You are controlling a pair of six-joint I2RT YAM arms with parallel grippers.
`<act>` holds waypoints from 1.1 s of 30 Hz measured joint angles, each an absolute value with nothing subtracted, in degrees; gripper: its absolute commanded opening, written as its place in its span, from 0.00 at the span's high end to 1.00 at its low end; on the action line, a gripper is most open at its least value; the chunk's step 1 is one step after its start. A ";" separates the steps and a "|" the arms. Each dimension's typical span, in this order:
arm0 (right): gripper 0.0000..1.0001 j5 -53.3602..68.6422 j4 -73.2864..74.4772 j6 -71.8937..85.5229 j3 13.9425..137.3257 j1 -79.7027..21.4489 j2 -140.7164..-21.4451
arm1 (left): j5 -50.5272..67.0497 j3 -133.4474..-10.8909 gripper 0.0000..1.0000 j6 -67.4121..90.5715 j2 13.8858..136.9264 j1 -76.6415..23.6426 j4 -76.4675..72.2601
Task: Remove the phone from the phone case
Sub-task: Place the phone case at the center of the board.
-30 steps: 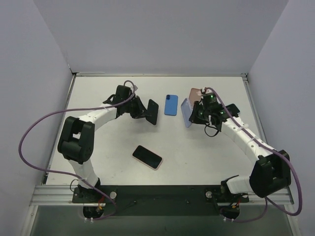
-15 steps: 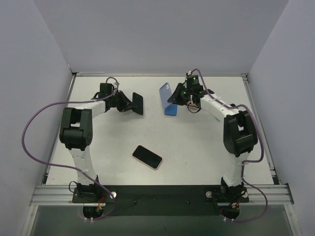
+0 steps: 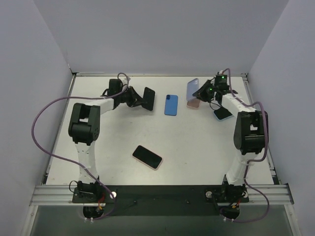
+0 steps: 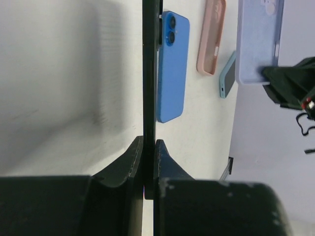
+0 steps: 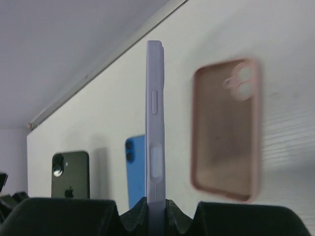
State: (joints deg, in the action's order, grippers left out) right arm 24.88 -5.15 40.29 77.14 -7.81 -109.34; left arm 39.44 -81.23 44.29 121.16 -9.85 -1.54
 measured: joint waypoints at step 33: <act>0.07 8.21 12.27 38.28 86.59 9.85 -111.81 | 16.43 -85.71 0.05 33.34 104.16 -13.41 29.47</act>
State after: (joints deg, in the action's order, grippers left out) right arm 8.21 12.27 38.28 86.59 9.85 -111.81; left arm 16.43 -85.71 33.34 104.16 -13.41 29.47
